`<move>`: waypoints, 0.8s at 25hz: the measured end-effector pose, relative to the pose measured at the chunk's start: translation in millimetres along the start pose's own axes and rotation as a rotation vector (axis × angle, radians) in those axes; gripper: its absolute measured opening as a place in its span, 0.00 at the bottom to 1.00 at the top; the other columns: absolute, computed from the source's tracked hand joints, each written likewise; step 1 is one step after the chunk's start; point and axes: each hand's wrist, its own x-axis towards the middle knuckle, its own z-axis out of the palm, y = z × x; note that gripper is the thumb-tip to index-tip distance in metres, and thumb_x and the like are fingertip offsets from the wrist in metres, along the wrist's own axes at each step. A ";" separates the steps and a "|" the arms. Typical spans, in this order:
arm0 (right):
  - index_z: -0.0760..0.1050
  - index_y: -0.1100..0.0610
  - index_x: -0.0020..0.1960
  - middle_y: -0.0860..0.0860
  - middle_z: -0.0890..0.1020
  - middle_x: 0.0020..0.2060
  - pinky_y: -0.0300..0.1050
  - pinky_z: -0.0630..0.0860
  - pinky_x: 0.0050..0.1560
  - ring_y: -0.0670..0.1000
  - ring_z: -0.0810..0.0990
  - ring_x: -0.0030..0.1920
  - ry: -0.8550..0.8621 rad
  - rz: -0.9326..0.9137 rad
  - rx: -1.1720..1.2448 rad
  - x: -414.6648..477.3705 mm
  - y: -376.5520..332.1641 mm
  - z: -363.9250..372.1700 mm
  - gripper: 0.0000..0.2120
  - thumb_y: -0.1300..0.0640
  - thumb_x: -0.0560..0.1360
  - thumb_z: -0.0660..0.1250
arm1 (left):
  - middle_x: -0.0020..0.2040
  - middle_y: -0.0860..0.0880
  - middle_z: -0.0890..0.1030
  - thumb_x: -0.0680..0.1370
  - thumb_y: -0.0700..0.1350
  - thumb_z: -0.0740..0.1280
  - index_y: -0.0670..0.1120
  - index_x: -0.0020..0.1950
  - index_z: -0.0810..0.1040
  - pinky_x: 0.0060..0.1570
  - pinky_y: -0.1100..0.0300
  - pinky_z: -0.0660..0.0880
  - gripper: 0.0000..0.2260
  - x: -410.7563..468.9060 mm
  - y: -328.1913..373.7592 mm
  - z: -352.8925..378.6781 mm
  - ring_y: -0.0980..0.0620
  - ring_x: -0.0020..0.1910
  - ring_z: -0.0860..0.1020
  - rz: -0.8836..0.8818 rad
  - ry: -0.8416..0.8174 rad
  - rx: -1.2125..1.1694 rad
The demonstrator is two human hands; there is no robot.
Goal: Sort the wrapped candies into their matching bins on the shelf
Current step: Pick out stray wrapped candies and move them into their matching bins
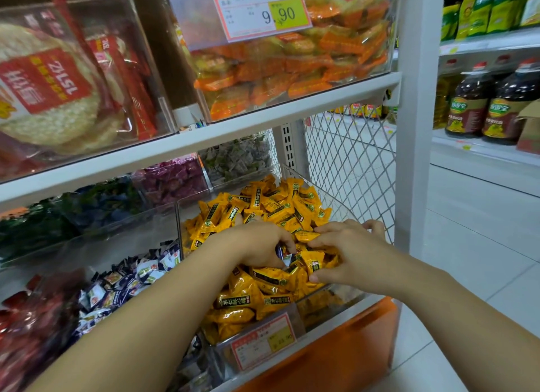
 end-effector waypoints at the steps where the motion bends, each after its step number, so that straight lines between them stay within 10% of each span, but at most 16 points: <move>1: 0.67 0.40 0.67 0.41 0.61 0.72 0.53 0.50 0.63 0.47 0.59 0.68 0.000 -0.001 0.000 0.1 0.3 0.1 0.29 0.33 0.68 0.64 | 0.60 0.52 0.73 0.75 0.55 0.67 0.60 0.63 0.71 0.67 0.32 0.46 0.17 -0.9 -0.3 -0.3 0.45 0.66 0.64 0.014 0.004 -0.006; 10: 0.67 0.40 0.67 0.42 0.61 0.72 0.53 0.50 0.64 0.46 0.59 0.69 -0.005 -0.004 0.006 1.1 1.0 0.7 0.29 0.34 0.69 0.65 | 0.37 0.59 0.70 0.72 0.53 0.70 0.55 0.53 0.76 0.66 0.44 0.61 0.11 -2.9 -6.9 5.0 0.59 0.38 0.66 0.072 0.115 -0.202; 20: 0.67 0.40 0.67 0.42 0.61 0.72 0.52 0.51 0.64 0.46 0.59 0.68 0.000 -0.009 0.016 1.2 0.5 0.7 0.28 0.34 0.69 0.65 | 0.34 0.58 0.71 0.71 0.50 0.71 0.53 0.46 0.74 0.68 0.44 0.61 0.08 -2.1 -12.1 11.1 0.59 0.36 0.68 0.104 0.265 -0.272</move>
